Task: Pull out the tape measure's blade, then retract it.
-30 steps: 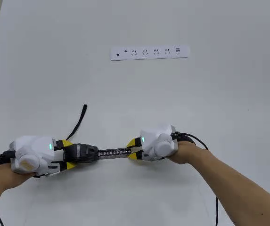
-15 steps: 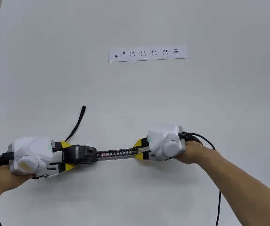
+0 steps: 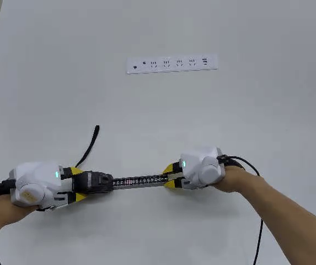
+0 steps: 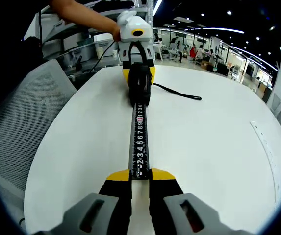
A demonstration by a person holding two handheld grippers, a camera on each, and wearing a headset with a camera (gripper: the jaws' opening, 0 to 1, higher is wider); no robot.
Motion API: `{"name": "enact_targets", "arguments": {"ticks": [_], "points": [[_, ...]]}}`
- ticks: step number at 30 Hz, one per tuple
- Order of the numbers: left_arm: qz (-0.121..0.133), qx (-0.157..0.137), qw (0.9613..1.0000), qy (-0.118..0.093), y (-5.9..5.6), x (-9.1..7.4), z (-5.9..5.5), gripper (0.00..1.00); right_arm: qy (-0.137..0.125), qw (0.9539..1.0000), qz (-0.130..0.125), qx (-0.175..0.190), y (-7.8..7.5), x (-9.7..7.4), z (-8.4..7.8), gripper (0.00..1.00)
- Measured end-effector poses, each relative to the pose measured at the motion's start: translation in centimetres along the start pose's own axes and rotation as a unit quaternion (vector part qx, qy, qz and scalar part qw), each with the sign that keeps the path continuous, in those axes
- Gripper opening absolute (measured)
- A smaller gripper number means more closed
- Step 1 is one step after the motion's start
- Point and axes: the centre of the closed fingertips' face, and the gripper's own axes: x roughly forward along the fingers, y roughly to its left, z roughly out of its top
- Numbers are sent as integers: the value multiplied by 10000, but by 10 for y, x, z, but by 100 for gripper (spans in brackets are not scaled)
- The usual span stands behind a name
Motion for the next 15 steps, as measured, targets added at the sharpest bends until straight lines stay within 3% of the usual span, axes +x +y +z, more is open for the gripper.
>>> {"name": "enact_targets", "arguments": {"ticks": [15], "points": [[-10, 5, 10000, 25, 0, -1, 0, 29, 75, 10000, -33, 44, 0, -17, -18, 10]]}}
